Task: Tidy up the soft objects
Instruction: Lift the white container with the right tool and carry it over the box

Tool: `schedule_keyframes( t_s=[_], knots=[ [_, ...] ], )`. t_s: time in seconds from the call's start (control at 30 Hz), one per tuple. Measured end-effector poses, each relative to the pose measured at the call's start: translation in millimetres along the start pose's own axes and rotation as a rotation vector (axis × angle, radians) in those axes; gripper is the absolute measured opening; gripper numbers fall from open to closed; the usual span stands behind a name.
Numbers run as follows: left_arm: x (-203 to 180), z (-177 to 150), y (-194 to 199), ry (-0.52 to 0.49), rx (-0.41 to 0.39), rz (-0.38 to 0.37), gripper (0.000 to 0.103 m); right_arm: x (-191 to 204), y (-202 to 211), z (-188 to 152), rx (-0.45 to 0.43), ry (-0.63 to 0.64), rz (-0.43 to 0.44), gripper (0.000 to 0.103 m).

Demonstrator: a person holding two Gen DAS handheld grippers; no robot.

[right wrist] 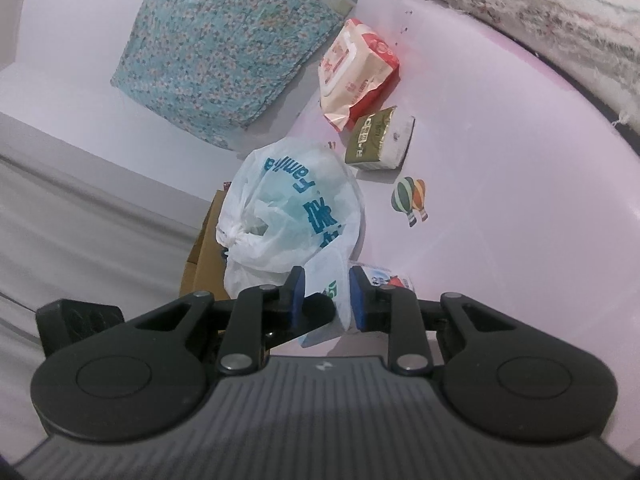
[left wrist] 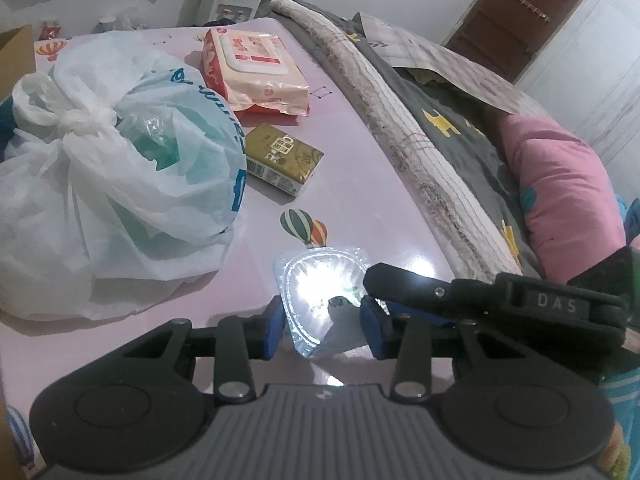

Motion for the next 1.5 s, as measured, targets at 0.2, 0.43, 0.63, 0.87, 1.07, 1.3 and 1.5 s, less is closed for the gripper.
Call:
schedule_keyframes(
  t_s=[0.2,0.43,0.63,0.87,1.07,1.3,1.5],
  knots=[
    [-4,-1,9,-0.007,-0.014,0.012,0.041,10,6,-2,-0.006,0.021,-0.011,0.024],
    [-6,-1,42,-0.007,-0.070,0.007,0.041,39,18,-5,-0.021,0.066,0.015,0.024],
    [9,0,97,0.031,-0.163,-0.007,0.041,98,17,-11,-0.012,0.163,0.087,0.024],
    [56,-3,183,0.089,-0.327,0.082,0.041,186,-27,-29,0.068,0.297,0.224,0.024],
    [115,-19,235,0.177,-0.398,0.179,0.041,240,-86,-61,0.198,0.356,0.286,0.024],
    [180,-40,235,0.310,-0.346,0.200,0.040,256,-147,-97,0.378,0.331,0.215,0.024],
    [235,-68,217,0.420,-0.245,0.151,0.040,254,-191,-127,0.508,0.330,0.087,0.024]
  ],
)
Point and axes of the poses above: each gripper's, at about its wrist camera, not at the fingertips, and y roughly against the way its jaws point, x to its left, z to its top, the point moved 3 cm from there along -y, roughly the way its jaws point, and after that the axes turned 10 degrees about z, right-handed, at the moved point
